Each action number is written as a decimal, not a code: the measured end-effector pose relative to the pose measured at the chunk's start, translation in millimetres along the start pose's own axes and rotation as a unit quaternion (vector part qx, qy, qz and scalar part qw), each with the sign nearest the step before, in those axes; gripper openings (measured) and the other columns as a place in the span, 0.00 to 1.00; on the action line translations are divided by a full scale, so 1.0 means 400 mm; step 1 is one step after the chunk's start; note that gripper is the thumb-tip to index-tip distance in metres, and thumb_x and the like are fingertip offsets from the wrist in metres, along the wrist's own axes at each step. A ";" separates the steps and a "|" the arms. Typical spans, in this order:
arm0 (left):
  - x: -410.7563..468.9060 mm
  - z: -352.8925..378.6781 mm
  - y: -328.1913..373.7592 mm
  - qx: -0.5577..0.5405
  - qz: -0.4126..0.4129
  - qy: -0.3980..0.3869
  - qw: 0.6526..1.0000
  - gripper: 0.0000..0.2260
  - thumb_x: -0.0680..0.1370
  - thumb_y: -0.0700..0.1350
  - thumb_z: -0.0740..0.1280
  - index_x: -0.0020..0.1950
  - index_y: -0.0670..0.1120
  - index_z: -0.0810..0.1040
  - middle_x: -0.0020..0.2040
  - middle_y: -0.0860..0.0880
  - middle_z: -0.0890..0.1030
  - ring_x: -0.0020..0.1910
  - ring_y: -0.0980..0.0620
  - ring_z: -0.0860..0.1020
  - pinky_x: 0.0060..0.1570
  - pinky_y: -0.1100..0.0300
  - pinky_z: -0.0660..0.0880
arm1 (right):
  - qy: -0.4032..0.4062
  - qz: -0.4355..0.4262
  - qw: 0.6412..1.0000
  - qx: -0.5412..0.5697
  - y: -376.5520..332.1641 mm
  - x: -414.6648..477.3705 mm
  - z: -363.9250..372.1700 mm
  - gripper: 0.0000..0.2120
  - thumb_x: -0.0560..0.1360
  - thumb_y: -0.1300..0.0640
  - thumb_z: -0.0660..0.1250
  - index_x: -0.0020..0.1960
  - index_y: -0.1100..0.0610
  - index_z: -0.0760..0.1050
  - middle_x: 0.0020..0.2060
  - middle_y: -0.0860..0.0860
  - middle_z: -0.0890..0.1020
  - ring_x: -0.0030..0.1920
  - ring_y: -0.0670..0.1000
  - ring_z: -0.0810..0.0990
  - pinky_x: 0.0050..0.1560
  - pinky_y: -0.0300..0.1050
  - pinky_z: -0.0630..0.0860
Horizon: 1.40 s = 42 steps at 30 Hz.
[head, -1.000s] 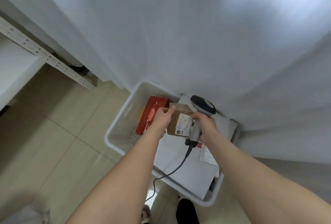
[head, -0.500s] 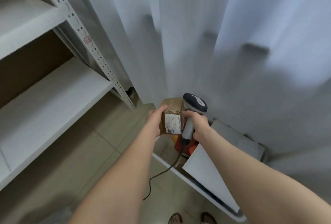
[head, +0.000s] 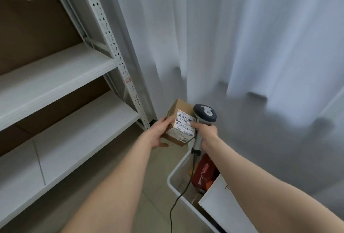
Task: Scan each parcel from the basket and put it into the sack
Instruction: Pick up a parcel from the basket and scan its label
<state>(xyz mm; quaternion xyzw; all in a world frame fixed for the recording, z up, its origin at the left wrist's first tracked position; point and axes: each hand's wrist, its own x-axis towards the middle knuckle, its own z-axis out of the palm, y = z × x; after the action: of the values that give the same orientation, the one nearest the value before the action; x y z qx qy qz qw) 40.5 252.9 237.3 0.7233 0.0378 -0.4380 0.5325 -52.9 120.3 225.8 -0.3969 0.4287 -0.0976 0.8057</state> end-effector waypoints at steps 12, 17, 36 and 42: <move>-0.078 0.053 0.042 -0.151 0.097 0.083 0.980 0.29 0.74 0.36 0.70 0.72 0.48 0.65 0.54 0.46 0.79 0.52 0.45 0.78 0.49 0.48 0.79 | -0.005 -0.064 0.993 -0.103 -0.138 -0.086 -0.022 0.05 0.74 0.66 0.67 0.50 0.61 0.76 0.34 0.54 0.79 0.33 0.50 0.76 0.41 0.45 0.76; -0.067 0.046 0.040 -0.186 0.121 0.115 0.968 0.26 0.75 0.35 0.68 0.71 0.47 0.67 0.63 0.42 0.76 0.59 0.43 0.76 0.53 0.48 0.78 | -0.113 -0.040 0.977 -0.176 -0.169 -0.141 -0.033 0.02 0.75 0.64 0.66 0.47 0.62 0.74 0.30 0.55 0.77 0.26 0.49 0.72 0.29 0.40 0.72; -0.051 -0.014 0.017 -0.188 0.123 0.146 0.963 0.24 0.77 0.36 0.64 0.72 0.46 0.66 0.65 0.42 0.76 0.61 0.42 0.76 0.56 0.47 0.76 | -0.192 -0.013 0.937 -0.291 -0.181 -0.199 0.016 0.08 0.76 0.62 0.63 0.54 0.60 0.73 0.30 0.54 0.75 0.27 0.48 0.73 0.30 0.40 0.73; -0.052 -0.034 0.010 -0.191 0.119 0.148 0.963 0.24 0.77 0.36 0.64 0.73 0.46 0.65 0.65 0.42 0.75 0.62 0.42 0.75 0.56 0.47 0.76 | -0.195 -0.010 0.936 -0.292 -0.179 -0.214 0.036 0.07 0.76 0.62 0.63 0.54 0.60 0.72 0.30 0.54 0.75 0.28 0.49 0.72 0.31 0.40 0.73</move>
<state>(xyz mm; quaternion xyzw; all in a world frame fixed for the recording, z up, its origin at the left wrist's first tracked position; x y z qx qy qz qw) 37.9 270.6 255.1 0.6639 0.1126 -0.2445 0.6977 -81.1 123.3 334.6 -0.6299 0.2689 0.1028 0.7214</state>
